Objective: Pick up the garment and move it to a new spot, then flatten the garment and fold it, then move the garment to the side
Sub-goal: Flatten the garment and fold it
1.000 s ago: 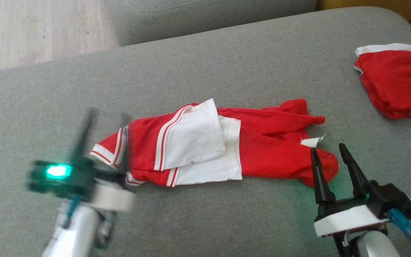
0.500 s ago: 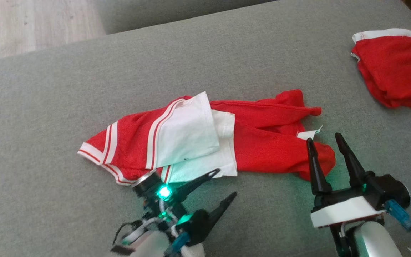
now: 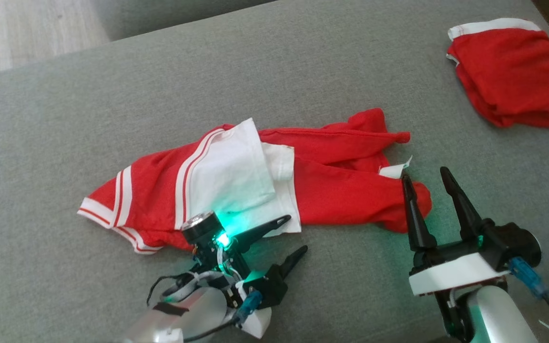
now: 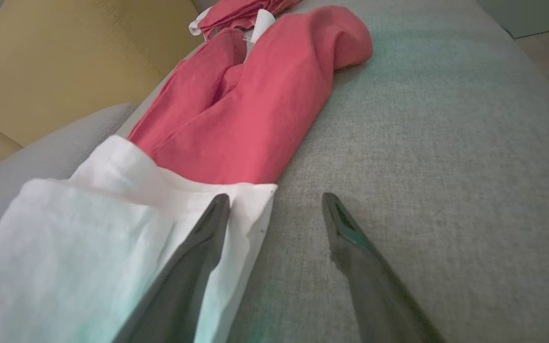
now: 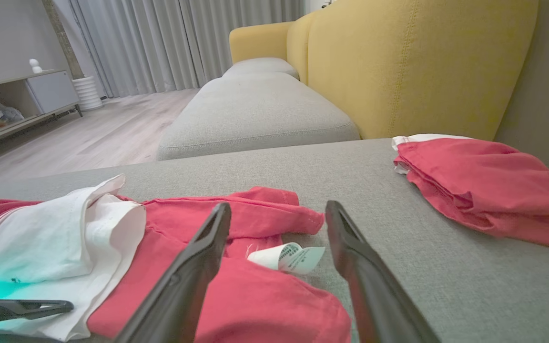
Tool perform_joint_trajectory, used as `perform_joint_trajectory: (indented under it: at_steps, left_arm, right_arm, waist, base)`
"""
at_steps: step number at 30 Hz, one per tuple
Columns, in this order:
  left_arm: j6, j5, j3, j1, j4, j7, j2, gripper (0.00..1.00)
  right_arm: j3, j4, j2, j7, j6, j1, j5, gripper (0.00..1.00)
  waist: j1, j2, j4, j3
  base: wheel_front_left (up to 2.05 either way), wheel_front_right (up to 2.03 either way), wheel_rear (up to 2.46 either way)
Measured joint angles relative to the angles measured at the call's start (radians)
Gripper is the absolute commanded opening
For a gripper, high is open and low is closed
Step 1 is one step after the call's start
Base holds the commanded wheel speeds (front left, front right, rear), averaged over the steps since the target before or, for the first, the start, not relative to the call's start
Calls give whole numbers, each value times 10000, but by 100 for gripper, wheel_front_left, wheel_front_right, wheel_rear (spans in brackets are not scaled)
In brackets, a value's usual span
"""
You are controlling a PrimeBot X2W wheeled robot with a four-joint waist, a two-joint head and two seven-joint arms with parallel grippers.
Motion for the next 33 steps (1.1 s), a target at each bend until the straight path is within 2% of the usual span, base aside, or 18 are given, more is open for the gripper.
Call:
perform_joint_trajectory:
  at_steps: [4, 5, 6, 11, 16, 19, 23, 28, 33]
  left_arm:
    - [142, -138, -136, -93, 40, 0, 0, 99]
    - [188, -180, -159, -94, 48, 0, 0, 33]
    - [244, -201, -182, -100, 48, 0, 0, 0]
    - [382, -399, -251, -140, 79, 0, 0, 0]
    - [993, -1106, 54, -29, -788, 0, 188, 0]
    - [1455, -1827, 696, 369, -1965, 0, 483, 0]
    - [1962, -2385, 1377, 1245, -3519, 0, 1220, 0]
    - [2368, -2765, 2050, 1972, -4594, 0, 1914, 0]
    - [2690, -2823, 2535, 2028, -5434, 0, 2343, 0]
  right_arm:
    - [38, 4, 0, 0, 0, -1, 21, 100]
    - [40, 4, 0, 0, 0, -1, 52, 100]
    - [42, 4, 0, 0, 0, -1, 84, 100]
    - [38, 4, 0, 0, 0, -5, 86, 100]
    - [-155, 230, 2, 0, 0, -3, 82, 100]
    - [-639, 579, 2, 0, 0, -2, 77, 100]
    - [-1279, 1434, 6, 0, 0, -12, 209, 100]
    - [-1921, 2579, -2, 2, 0, -261, -48, 100]
    - [-1937, 3461, -100, 2, 0, -855, -117, 100]
  waist:
    - [0, 0, -90, 67]
    - [0, 0, -107, 88]
    - [0, 0, -121, 109]
    - [0, 0, -127, 146]
    - [0, 0, 5, 87]
    - [0, 0, 157, 27]
    - [-1, 0, 442, -33]
    - [-1, 0, 822, -82]
    - [0, 0, 1115, -94]
  base:
    - [0, 0, 0]
    - [0, 0, 0]
    - [0, 0, 0]
    - [0, 0, 0]
    - [0, 0, 0]
    - [0, 0, 0]
    - [0, 0, 0]
    - [0, 0, 0]
    - [0, 0, 0]
